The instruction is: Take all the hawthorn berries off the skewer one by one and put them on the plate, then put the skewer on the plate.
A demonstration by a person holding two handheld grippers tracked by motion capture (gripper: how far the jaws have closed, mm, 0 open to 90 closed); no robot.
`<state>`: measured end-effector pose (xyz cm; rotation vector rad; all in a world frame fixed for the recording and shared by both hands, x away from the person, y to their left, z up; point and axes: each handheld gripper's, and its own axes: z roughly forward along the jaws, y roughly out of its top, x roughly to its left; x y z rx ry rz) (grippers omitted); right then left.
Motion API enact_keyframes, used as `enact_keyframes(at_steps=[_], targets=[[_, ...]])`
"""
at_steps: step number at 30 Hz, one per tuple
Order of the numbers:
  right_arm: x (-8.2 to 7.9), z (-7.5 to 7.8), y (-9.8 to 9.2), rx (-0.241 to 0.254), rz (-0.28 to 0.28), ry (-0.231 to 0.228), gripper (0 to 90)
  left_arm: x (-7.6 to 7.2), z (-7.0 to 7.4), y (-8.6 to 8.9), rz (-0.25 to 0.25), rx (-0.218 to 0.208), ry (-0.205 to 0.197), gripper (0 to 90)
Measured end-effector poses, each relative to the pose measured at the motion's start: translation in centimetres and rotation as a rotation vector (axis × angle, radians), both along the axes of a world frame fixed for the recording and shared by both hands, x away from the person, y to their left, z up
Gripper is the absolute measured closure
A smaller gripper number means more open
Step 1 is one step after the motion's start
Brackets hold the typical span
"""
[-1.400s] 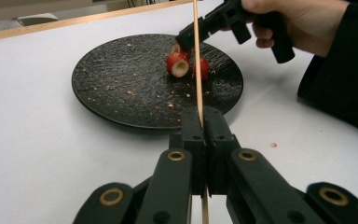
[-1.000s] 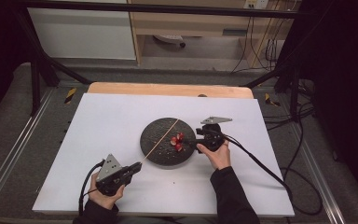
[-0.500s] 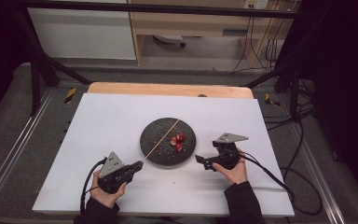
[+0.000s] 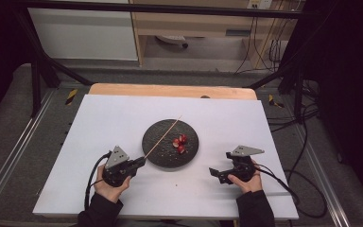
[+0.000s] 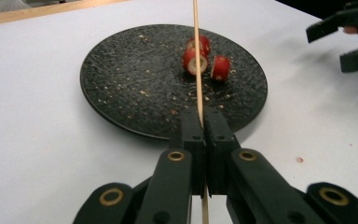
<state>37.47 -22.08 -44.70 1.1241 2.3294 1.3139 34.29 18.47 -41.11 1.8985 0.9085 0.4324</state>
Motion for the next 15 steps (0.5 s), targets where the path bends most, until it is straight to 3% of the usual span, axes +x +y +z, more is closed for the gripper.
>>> enact_keyframes(at_steps=[8,15], targets=[[-0.5,-0.3,-0.2,-0.002,0.012,0.002,0.7,1.6,0.7,-0.2,0.03,0.014,0.019,87.8],[-0.6,-0.2,-0.5,0.0,0.009,-0.003,0.8,3.5,0.3,-1.0,0.053,0.045,0.049,87.7]])
